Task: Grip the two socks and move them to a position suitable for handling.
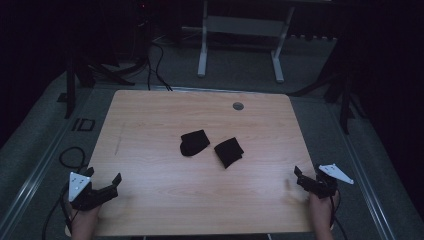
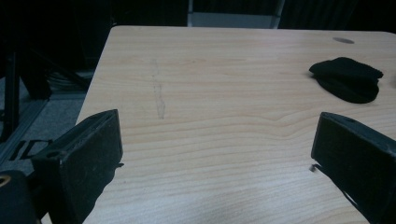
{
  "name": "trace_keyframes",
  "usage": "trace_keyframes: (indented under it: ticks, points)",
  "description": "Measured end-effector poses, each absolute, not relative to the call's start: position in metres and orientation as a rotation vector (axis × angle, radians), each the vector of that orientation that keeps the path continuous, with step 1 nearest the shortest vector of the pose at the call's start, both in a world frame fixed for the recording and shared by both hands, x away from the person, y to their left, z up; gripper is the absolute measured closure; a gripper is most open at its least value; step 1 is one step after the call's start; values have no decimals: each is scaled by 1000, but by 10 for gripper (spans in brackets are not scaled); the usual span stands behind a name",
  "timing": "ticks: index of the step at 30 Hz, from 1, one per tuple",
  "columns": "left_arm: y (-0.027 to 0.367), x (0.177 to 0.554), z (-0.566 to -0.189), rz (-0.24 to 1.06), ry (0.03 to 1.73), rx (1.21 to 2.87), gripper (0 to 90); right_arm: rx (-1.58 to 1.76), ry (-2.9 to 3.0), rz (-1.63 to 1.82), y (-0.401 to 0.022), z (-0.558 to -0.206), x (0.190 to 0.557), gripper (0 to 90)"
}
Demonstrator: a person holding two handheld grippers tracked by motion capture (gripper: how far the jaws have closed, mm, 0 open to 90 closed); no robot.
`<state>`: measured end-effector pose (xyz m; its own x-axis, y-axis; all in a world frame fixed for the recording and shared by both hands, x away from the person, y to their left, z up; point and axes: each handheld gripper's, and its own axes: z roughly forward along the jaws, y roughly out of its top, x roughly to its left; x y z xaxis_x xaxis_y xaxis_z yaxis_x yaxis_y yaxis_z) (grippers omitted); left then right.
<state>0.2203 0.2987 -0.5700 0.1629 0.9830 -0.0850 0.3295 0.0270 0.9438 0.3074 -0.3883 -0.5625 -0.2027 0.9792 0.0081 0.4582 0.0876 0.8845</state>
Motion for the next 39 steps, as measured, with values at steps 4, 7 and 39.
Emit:
trace_keyframes:
  ticks: [4, 7, 39]
  points:
    - [299, 220, -569, 858, 1336, 1461, 23, 1429, 1766, 1038, -388, -563, 310, 141]
    - [298, 220, -569, 844, 1322, 1442, 23, 1419, 1821, 1023, -386, -563, 311, 144]
    - [276, 219, -564, 852, 1245, 1472, 23, 1189, 2249, 1122, -312, -540, 332, 126]
